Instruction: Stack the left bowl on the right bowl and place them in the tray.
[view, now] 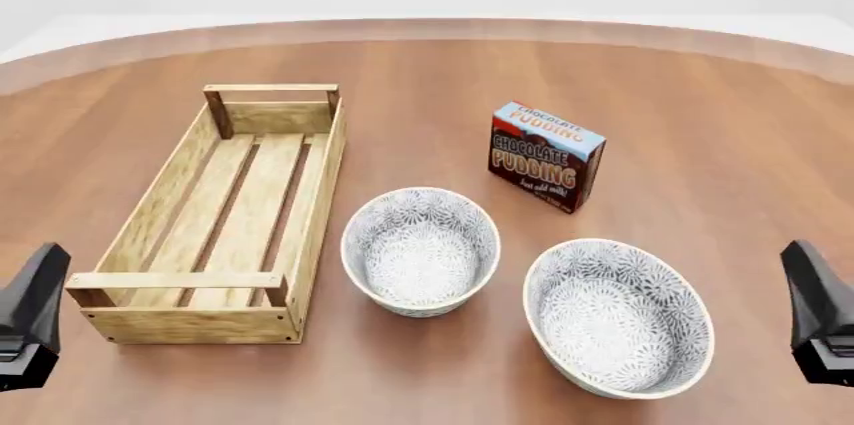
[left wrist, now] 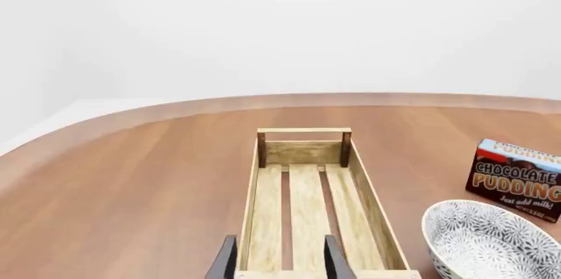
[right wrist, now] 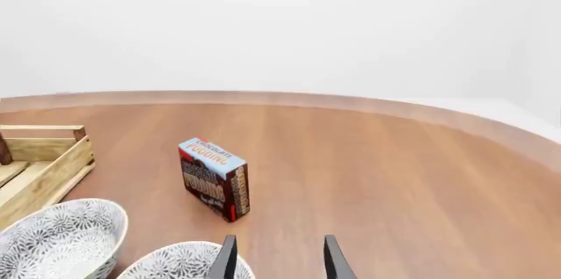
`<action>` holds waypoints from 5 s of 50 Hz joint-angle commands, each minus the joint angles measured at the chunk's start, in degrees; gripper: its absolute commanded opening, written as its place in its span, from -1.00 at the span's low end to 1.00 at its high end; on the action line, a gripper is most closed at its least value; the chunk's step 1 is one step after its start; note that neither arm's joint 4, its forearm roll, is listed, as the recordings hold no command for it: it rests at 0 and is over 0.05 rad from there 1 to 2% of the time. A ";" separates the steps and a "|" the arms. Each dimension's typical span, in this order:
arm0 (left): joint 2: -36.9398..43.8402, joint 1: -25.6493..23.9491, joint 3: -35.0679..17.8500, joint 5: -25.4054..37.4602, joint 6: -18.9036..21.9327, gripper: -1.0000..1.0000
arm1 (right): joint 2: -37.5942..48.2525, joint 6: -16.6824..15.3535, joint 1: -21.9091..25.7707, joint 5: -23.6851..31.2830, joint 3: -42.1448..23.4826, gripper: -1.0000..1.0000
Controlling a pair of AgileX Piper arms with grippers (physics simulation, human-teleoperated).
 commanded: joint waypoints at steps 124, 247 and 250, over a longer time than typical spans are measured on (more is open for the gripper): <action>0.00 0.00 0.00 0.00 0.00 1.00 | 97.61 11.25 35.54 6.01 -51.32 1.00; 0.00 0.00 0.00 0.00 0.00 1.00 | 57.13 11.72 23.22 15.88 -35.92 -1.00; 0.00 0.00 0.00 0.00 0.00 1.00 | 55.59 12.32 22.62 15.50 -33.98 -1.00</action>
